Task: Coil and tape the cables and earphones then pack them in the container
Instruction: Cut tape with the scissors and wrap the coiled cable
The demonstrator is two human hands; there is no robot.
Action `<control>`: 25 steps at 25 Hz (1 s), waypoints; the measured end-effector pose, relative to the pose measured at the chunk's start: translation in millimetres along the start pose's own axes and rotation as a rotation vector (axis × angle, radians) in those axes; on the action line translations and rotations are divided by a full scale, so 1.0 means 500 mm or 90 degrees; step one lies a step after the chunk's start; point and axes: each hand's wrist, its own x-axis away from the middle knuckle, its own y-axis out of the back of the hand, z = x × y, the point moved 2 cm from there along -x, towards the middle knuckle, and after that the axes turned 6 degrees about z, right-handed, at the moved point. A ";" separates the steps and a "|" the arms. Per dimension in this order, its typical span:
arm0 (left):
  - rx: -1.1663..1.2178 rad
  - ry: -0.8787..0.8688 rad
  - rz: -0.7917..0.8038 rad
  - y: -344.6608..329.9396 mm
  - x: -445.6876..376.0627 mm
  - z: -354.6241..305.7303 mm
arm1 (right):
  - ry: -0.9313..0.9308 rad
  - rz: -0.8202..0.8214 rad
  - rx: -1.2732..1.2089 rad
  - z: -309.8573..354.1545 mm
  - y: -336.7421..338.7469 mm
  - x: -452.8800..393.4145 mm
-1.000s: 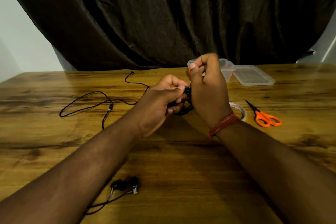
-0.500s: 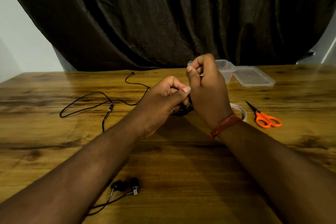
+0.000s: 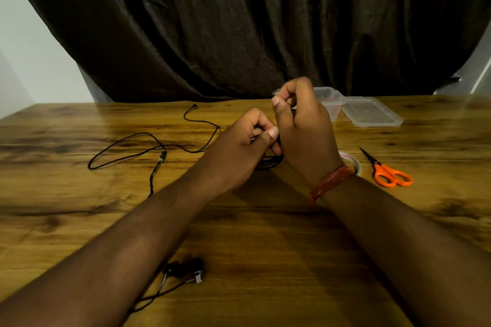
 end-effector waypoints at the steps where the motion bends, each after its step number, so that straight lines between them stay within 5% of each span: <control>1: 0.010 0.003 -0.008 -0.001 0.000 0.001 | 0.002 0.002 0.005 0.000 0.000 -0.002; 7: 0.014 0.063 -0.093 0.020 -0.003 0.023 | -0.011 0.041 0.084 -0.018 0.056 -0.031; 15: -0.123 0.054 -0.145 0.024 -0.001 0.029 | 0.176 0.226 0.352 0.003 0.039 -0.015; 25: -0.178 0.018 -0.172 0.019 -0.010 0.045 | 0.181 0.204 0.461 0.011 0.029 -0.005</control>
